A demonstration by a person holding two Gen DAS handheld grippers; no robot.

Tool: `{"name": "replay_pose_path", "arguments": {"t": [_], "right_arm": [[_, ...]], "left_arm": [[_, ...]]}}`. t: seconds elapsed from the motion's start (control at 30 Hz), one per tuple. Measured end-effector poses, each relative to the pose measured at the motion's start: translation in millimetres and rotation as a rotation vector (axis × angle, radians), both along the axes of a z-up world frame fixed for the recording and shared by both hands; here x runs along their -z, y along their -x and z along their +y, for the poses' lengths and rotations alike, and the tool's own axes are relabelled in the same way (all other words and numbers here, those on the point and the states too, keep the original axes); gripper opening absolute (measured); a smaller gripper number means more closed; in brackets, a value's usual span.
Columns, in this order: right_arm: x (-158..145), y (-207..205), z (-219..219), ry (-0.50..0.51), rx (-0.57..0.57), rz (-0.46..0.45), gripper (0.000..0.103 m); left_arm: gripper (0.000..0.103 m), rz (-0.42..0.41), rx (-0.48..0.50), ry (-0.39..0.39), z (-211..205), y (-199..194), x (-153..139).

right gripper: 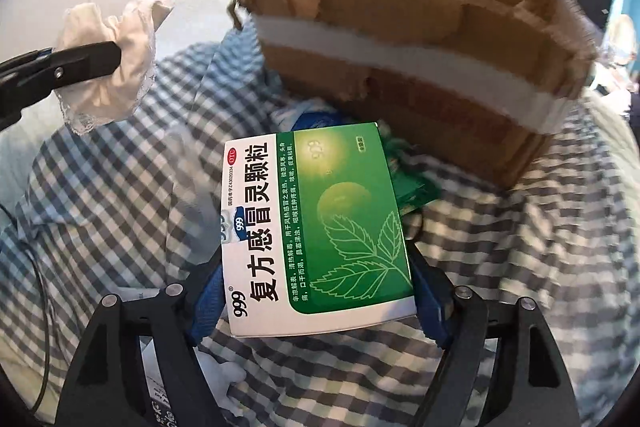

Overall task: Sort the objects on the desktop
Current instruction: 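Grasp the lace cloth with the left gripper while the right grasps the green medicine box, then carry the lace cloth and green medicine box over the cardboard box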

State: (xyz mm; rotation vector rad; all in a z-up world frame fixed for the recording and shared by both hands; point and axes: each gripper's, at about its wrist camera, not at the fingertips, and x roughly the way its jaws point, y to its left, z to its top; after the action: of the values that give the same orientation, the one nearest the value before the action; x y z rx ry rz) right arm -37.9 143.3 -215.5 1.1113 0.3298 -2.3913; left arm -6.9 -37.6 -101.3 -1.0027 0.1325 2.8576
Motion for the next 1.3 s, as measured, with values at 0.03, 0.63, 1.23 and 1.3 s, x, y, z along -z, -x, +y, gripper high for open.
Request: {"name": "replay_pose_path", "arguments": {"t": [0.03, 0.63, 1.23, 1.3], "right_arm": [[-5.5, -3.9, 2.3, 0.004, 0.011, 0.015, 0.078], [-92.8, -52.8, 21.1, 0.08, 0.207, 0.281, 0.078], [-187.7, -86.8, 24.1, 0.147, 0.33, 0.549, 0.078], [-194.2, -86.7, 22.5, 0.158, 0.34, 0.574, 0.078]], "left_arm": [[0.019, 0.009, 0.004, -0.004, 1.6, 0.6, -3.4], [0.019, 0.182, 0.074, -0.057, 25.1, -15.3, -73.3], [0.019, 0.33, 0.122, -0.087, 30.8, -15.5, -130.2], [0.019, 0.34, 0.124, -0.09, 31.7, -11.7, -134.1]]}}
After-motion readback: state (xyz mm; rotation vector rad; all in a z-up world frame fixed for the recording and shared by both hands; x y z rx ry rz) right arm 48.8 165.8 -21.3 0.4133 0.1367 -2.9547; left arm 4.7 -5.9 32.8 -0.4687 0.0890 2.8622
